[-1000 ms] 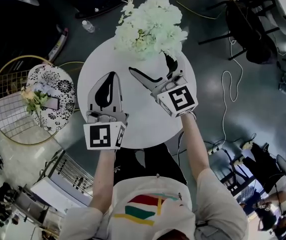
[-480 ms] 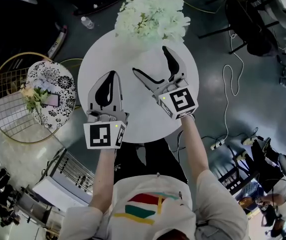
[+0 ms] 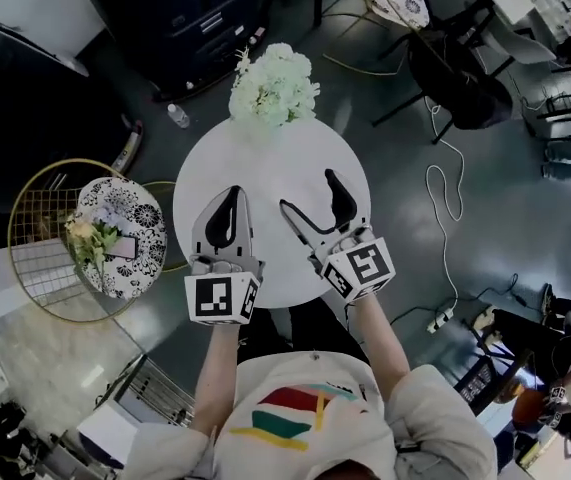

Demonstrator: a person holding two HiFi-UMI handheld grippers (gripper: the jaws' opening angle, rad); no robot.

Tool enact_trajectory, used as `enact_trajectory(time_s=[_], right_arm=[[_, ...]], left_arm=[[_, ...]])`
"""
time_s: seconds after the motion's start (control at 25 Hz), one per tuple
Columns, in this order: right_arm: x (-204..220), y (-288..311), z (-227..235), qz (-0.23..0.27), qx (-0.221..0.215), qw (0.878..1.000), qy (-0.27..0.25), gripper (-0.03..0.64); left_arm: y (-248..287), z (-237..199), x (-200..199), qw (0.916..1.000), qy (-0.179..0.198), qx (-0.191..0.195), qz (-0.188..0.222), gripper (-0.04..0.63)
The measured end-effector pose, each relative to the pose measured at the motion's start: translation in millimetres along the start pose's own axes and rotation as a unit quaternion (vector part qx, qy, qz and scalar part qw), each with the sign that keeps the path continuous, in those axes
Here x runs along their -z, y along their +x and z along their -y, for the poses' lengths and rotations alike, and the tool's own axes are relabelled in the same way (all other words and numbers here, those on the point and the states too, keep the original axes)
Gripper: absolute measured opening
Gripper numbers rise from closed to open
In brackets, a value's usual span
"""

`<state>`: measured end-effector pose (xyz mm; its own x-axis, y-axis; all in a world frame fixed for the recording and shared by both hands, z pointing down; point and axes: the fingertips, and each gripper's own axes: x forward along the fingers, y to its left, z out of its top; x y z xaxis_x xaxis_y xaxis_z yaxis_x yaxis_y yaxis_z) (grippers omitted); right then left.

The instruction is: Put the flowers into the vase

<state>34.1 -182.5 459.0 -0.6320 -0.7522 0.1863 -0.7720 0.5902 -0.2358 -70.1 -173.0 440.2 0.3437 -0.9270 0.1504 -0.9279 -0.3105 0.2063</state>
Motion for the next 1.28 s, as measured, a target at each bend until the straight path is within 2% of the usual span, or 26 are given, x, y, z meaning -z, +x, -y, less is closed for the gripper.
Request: enact_trajectory(time_s=[0.08,0.2,0.36,0.4,0.44,0.48,0.52,0.8,1.08,1.28], right_arm=[[-17.5,-15.8,-12.4,0.008,-0.003,1.0,-0.005,0.413],[-48.0,-33.8,-24.7,0.026,0.002,0.999,-0.043,0.394],[-83.0,-45.8,-26.1,0.067,0.017,0.996,-0.056,0.362],[-86.9,-54.0,-25.9,0.069,0.03,0.996,-0.058,0.326],[-89.0,-64.5,-25.2,0.066,0.047,0.995,-0.062,0.239],[-91.0,-73.9,-23.7,0.064,0.066,0.994,-0.066,0.102],[-93.9,-80.7,-22.3,0.066,0.08,0.992,-0.067,0.012],[-140.3,-95.9,-21.4,0.136,0.113,0.983,-0.04,0.012],[-168.9,-131.9,-27.6,0.155,0.131,0.977,-0.062,0.012],[-170.0,-135.7,-30.6,0.153,0.127,0.977,-0.08,0.012]], left_arm=[[-8.4,11.9,-14.4,0.9999,0.001,0.011,0.003,0.006],[-12.6,27.2,-38.8,0.9994,0.012,0.029,0.017,0.006],[-3.2,38.0,-86.2,0.9951,0.053,0.06,0.059,0.006],[-5.8,42.6,-96.0,0.9938,0.059,0.065,0.067,0.006],[-10.7,48.2,-104.0,0.9929,0.063,0.07,0.073,0.006],[-15.4,53.0,-111.1,0.9922,0.065,0.073,0.078,0.006],[-18.8,56.2,-117.4,0.9915,0.066,0.075,0.084,0.006],[-21.3,66.7,-133.6,0.9881,0.086,0.084,0.096,0.006],[-35.5,78.9,-143.1,0.9859,0.097,0.081,0.11,0.006],[-38.9,78.2,-154.5,0.9846,0.099,0.074,0.124,0.006]])
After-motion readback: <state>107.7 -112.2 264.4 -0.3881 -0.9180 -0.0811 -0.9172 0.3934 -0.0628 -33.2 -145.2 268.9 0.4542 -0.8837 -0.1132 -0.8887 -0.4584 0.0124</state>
